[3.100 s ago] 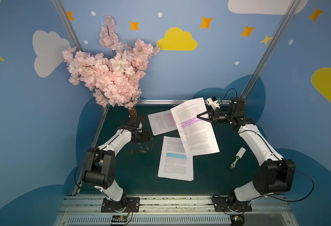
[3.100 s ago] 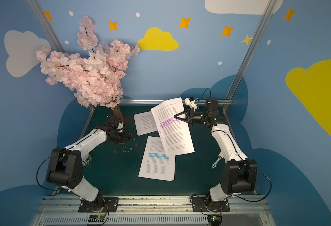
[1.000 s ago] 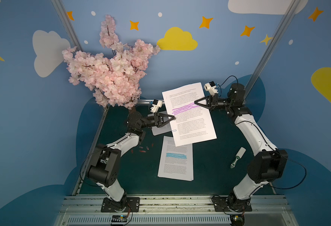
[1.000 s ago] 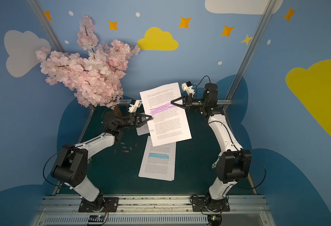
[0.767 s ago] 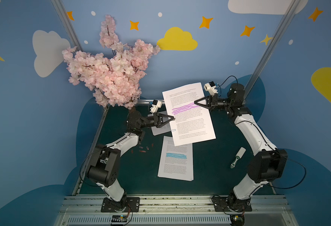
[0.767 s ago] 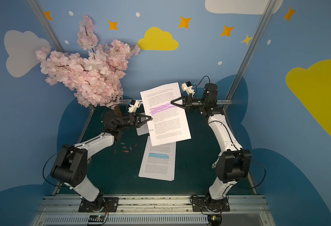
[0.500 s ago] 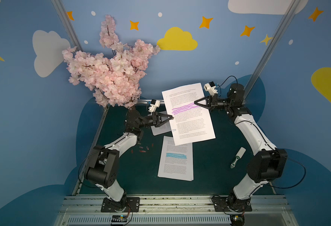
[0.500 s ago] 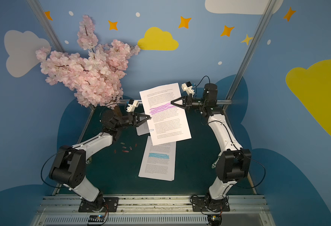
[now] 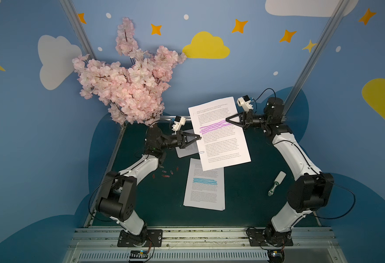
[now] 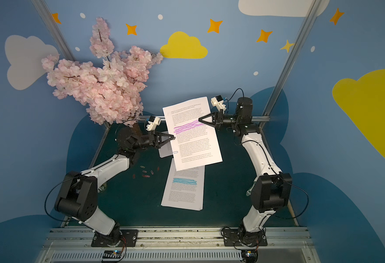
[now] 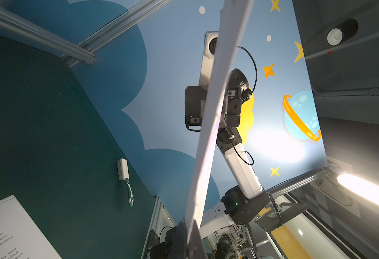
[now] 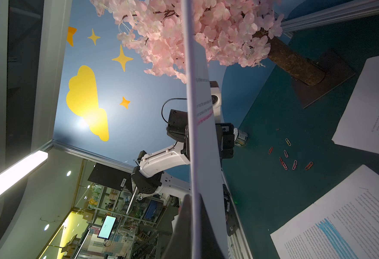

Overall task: Unclip the paperclips from the documents
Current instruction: Remove the paper clip from the document.

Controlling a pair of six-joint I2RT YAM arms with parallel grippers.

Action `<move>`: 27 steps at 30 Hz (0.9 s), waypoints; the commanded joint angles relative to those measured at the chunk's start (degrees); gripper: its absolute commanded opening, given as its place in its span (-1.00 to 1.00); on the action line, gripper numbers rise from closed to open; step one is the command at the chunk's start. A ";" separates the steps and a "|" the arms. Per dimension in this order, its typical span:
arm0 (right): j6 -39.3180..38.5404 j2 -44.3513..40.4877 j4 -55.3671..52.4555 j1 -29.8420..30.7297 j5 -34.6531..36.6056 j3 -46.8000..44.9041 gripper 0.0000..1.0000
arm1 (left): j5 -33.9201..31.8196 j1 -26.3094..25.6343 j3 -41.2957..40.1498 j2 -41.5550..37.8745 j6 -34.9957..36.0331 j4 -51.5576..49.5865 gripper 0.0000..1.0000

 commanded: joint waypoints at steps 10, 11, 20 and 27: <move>-0.80 -0.99 0.86 -3.37 -1.12 0.89 -1.00 | 0.34 2.57 -1.98 -1.74 3.17 -3.82 -0.94; -0.86 -1.16 0.81 -3.65 -1.20 0.73 -1.00 | 0.02 2.71 -2.13 -1.78 3.22 -3.90 -0.95; -0.87 -2.16 0.82 -5.47 -2.31 -0.43 -1.00 | -0.92 3.80 -3.75 -2.33 4.19 -5.28 -0.94; -0.82 -2.41 0.74 -5.50 -2.27 -1.31 -1.00 | -1.16 4.35 -4.92 -2.91 7.25 -9.02 -0.95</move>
